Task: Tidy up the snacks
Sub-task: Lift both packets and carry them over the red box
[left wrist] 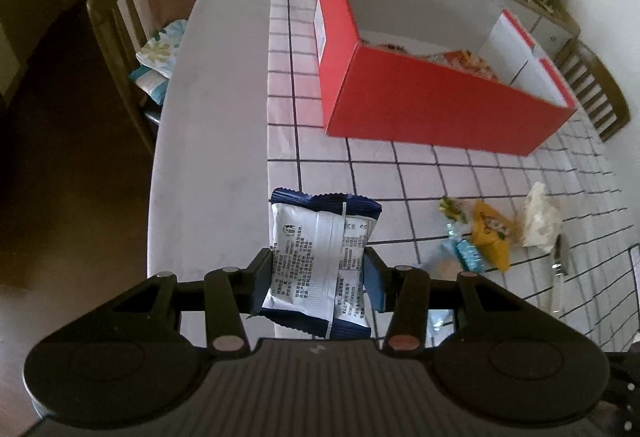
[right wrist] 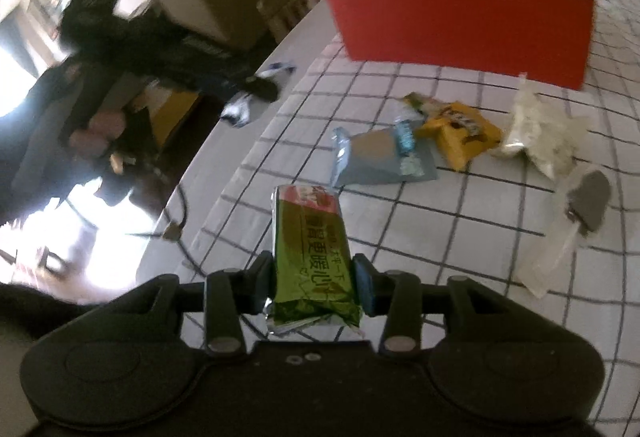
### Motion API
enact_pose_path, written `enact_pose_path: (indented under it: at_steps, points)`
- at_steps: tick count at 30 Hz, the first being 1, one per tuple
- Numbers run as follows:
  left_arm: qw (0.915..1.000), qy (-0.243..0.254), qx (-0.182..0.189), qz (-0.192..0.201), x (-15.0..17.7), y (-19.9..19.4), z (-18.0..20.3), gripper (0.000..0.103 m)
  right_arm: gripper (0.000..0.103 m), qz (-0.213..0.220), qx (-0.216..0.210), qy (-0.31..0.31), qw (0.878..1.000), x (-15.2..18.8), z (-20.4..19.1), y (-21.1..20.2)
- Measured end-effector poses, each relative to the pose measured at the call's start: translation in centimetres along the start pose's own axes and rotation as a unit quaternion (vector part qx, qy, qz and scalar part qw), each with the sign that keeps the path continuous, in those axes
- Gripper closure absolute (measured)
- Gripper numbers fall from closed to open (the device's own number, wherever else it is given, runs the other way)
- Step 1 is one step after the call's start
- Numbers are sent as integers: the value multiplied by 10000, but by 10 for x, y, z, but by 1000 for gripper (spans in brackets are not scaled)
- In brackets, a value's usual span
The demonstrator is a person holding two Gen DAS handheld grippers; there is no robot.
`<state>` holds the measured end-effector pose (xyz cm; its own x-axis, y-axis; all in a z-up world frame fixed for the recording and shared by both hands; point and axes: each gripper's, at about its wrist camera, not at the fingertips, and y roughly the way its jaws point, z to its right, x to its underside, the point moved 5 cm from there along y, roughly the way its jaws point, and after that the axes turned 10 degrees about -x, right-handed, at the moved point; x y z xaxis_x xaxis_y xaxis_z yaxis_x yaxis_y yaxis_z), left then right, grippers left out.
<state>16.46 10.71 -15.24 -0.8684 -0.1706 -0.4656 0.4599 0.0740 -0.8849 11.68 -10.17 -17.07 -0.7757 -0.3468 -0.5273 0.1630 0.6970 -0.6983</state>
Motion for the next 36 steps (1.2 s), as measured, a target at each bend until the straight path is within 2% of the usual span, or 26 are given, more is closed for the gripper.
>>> enact_pose_path:
  at_steps: [9,18,26,36]
  points:
    - [9996,-58,156,242,-5,-32,10,57,62,843,267,525,9947,-18,13,-42]
    - [9984,27,240,518,-24,-55,29,57,62,1641,805,501,9819,-53,28,-87]
    - [9971,137,242,704,-52,-63,52,57,62,1988,1201,374,9719,-96,44,-103]
    - [9962,334,-5,800,-108,-48,84,57,62,2062,1608,260,9649,-158,78,-98]
